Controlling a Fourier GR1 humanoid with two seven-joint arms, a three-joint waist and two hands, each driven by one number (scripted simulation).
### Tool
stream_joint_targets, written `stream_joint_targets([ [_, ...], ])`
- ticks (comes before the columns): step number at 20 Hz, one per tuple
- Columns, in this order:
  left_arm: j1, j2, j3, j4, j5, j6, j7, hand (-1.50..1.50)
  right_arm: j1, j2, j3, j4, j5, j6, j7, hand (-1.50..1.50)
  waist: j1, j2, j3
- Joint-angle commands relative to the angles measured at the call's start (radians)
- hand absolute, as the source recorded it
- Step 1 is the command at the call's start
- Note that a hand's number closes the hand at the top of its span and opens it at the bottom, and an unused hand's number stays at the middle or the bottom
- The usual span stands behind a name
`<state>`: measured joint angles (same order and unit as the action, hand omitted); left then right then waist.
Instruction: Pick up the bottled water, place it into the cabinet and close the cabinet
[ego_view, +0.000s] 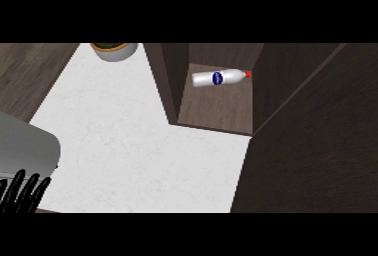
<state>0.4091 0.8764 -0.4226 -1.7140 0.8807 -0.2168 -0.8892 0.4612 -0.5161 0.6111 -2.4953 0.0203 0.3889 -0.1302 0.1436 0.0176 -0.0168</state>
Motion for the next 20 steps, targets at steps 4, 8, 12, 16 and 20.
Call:
stream_joint_targets([
  [4,0.018,0.049,0.045,0.016,0.021,-0.051,-0.013,-1.50,-0.122,0.044,0.128,0.020,0.006,0.002,0.202,1.50,0.021,0.006,-0.003],
  [8,0.000,0.065,0.059,0.004,0.029,-0.061,0.001,-1.50,-0.169,0.082,0.106,0.075,-0.022,-0.010,0.212,1.50,0.036,0.019,-0.003],
  [12,0.006,0.068,0.061,0.011,0.021,-0.076,-0.004,-1.50,-0.161,0.123,0.084,0.088,-0.055,-0.037,0.224,1.50,0.035,0.023,-0.004],
  [16,-0.013,0.084,0.086,0.002,0.039,-0.080,0.008,-1.50,-0.153,0.146,0.061,0.118,-0.102,-0.034,0.220,1.50,0.050,0.040,-0.001],
  [20,-0.005,0.097,0.096,0.000,0.049,-0.102,0.011,-1.50,-0.156,0.190,0.043,0.172,-0.175,-0.049,0.236,1.50,0.067,0.045,0.002],
])
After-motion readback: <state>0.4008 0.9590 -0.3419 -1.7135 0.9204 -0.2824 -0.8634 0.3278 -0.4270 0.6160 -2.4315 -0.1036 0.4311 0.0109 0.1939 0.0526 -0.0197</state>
